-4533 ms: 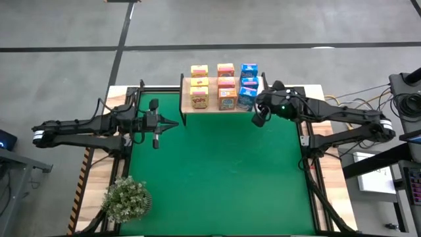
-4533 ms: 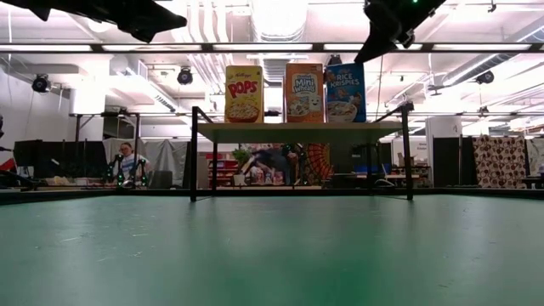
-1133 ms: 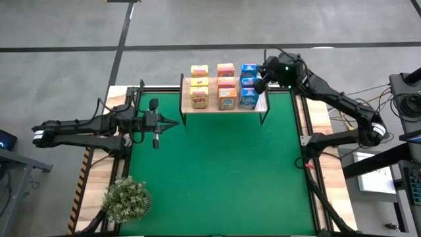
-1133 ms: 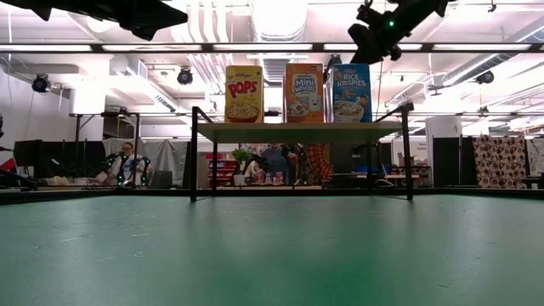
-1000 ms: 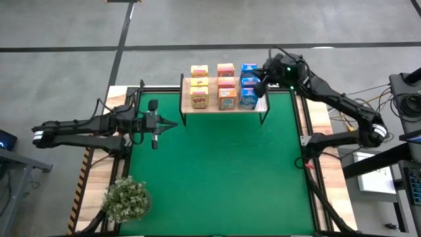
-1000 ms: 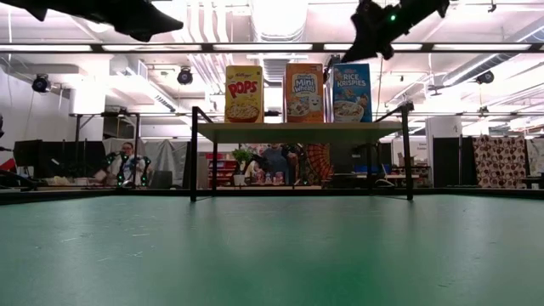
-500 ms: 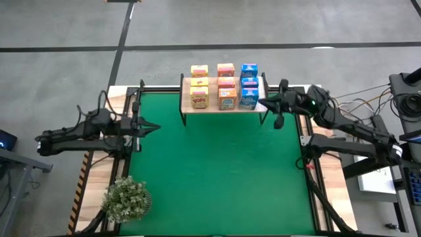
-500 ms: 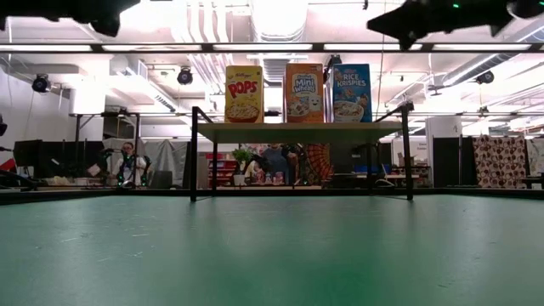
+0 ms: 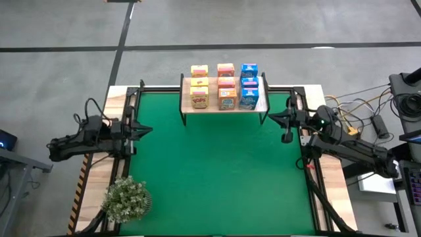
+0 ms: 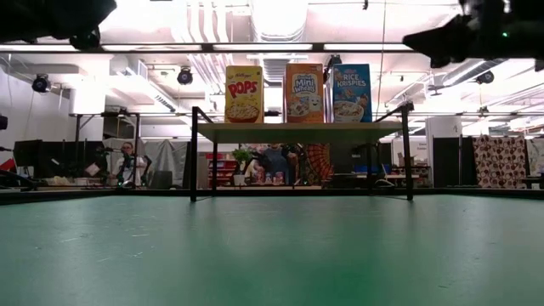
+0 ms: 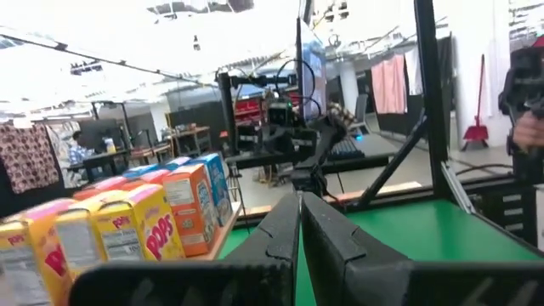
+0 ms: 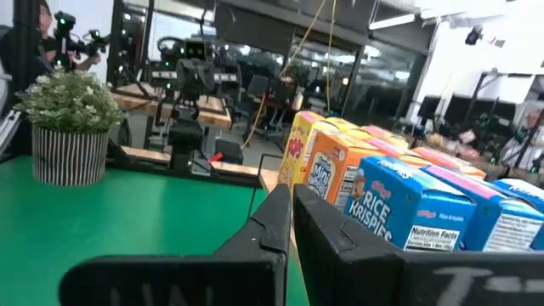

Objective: Stack cereal on shelf
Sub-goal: Return to Home Position

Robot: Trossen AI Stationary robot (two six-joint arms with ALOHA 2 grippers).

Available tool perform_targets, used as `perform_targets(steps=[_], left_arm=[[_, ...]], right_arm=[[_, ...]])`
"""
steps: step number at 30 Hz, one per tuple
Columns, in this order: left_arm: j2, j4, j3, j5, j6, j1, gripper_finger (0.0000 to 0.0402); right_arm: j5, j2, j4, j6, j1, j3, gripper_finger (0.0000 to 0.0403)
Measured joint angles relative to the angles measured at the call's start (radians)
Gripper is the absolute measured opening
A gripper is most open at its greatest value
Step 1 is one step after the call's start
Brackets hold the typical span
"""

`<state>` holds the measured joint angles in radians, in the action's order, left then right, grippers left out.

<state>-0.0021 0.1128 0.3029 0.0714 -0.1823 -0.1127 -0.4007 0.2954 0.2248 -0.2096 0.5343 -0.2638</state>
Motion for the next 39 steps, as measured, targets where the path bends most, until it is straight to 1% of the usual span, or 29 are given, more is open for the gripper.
perform_targets(steps=[9, 11, 14, 15, 17, 23, 30, 32, 36, 39], left_arm=[[0.017, -0.038, -0.092, 0.0, 0.068, 0.0, 0.0], [0.009, -0.048, -0.122, 0.0, 0.069, 0.0, 0.0], [0.002, -0.078, -0.168, 0.0, 0.07, 0.0, 0.0], [0.002, -0.092, -0.182, 0.0, 0.07, 0.0, 0.0], [0.002, -0.121, -0.213, 0.0, 0.07, 0.0, 0.0], [0.003, -0.169, -0.293, 0.0, 0.062, 0.0, 0.0], [0.009, -0.183, -0.291, 0.008, 0.076, 0.0, 0.0], [0.01, -0.182, -0.29, -0.021, 0.106, 0.0, 0.0], [0.013, -0.182, -0.286, -0.156, 0.113, 0.0, 0.0], [0.013, -0.181, -0.286, -0.189, 0.114, 0.0, 0.0]], right_arm=[[-0.002, -0.184, 0.066, 0.012, 0.0, 0.15, 0.0008], [-0.001, -0.221, 0.065, 0.024, 0.0, 0.19, 0.0009], [-0.001, -0.274, 0.114, 0.054, 0.0, 0.251, 0.0009], [0.0, -0.291, 0.103, 0.057, 0.0, 0.251, 0.0009], [-0.003, -0.294, 0.042, 0.061, 0.0, 0.251, 0.0009], [-0.004, -0.281, 0.031, 0.054, 0.0, 0.251, 0.0009], [-0.027, -0.285, 0.047, 0.068, 0.0, 0.252, 0.0009], [-0.024, -0.284, 0.037, 0.1, 0.0, 0.252, 0.0009], [-0.018, -0.269, 0.037, 0.164, 0.0, 0.252, 0.0009], [-0.018, -0.257, 0.035, 0.183, 0.0, 0.252, 0.0009]])
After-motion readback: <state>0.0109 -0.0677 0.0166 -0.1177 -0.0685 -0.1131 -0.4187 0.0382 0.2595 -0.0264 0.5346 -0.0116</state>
